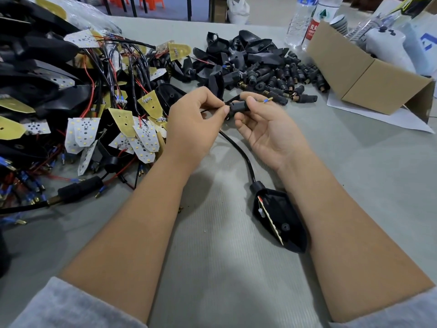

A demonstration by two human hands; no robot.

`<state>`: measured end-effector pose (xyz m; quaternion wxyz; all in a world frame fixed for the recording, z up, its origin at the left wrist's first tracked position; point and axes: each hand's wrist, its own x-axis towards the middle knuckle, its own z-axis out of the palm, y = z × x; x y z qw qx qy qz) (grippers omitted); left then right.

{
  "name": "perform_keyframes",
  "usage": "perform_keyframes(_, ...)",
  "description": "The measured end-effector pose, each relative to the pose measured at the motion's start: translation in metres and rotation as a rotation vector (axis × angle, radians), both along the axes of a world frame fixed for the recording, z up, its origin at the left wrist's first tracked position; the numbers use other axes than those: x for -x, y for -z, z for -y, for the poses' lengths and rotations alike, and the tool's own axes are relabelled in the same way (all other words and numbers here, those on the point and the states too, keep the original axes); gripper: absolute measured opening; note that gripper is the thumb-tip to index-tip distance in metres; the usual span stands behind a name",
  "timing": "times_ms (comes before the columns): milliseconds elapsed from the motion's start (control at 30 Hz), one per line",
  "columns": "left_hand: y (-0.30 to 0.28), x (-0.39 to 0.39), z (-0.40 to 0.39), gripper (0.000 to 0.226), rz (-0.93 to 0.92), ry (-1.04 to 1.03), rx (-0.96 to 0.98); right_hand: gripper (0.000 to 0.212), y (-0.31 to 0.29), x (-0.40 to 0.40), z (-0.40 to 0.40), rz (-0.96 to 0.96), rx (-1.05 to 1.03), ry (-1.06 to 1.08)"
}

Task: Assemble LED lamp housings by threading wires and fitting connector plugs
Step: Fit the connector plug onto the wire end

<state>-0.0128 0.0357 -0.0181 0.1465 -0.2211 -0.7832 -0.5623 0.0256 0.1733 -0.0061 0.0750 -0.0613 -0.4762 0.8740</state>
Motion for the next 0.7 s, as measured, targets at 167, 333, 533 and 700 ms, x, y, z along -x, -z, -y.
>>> perform_keyframes(167,-0.0015,-0.0009,0.0007,0.012,-0.037,0.027,0.042,0.014,0.0000,-0.0008,-0.0021,0.006,0.011,0.002)
perform_keyframes(333,-0.0009,0.0012,0.0010,0.013,0.029,0.052,-0.048,0.014,0.0013,0.0012,-0.0018,0.002,0.068,0.051)
perform_keyframes(533,-0.0009,0.0022,0.0016,0.015,0.028,0.065,-0.079,0.006,0.0043,0.0049,-0.0019,0.001,0.052,0.124)
perform_keyframes(700,0.0007,0.0028,0.0020,0.020,0.012,0.075,-0.037,0.010,0.0052,0.0056,-0.0015,-0.010,-0.002,0.123)
